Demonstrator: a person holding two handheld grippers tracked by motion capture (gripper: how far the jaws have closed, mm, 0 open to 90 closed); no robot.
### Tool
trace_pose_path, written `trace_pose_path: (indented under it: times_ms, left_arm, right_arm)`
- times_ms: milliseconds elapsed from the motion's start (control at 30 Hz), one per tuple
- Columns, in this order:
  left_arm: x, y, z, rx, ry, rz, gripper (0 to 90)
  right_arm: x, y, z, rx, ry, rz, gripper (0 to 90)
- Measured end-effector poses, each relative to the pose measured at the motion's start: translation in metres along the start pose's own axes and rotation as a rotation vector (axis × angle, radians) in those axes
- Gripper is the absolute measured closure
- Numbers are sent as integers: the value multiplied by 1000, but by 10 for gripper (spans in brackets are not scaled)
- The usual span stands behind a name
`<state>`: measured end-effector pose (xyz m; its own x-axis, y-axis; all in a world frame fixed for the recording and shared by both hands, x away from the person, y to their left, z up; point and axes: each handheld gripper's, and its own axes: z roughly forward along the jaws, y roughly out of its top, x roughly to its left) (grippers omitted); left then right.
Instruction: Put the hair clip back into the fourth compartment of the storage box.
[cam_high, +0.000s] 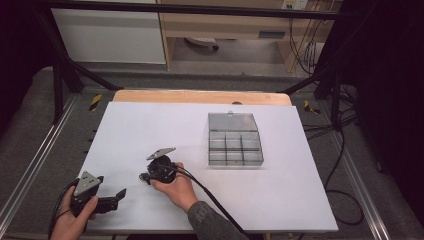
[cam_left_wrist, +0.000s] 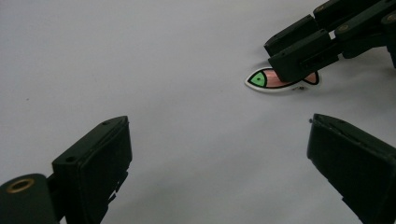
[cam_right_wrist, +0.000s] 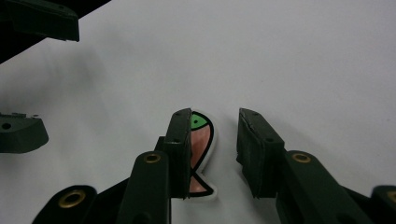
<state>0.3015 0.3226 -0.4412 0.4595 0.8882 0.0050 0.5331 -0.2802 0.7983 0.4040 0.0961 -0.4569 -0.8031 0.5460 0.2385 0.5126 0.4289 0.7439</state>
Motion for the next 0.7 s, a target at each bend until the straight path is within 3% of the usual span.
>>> trace_pose_path:
  times_ms: [367,533,700]
  left_arm:
    - [0,0,1,5,-5,5,65]
    - [-1,0,1,-1,-5,4,65]
    - [0,0,2,-5,11,-14,65]
  right_arm:
    - [14,-3,4,32,27,-73,840]
    - [13,-4,3,26,37,-106,844]
    - [9,-6,-11,-16,49,-126,844]
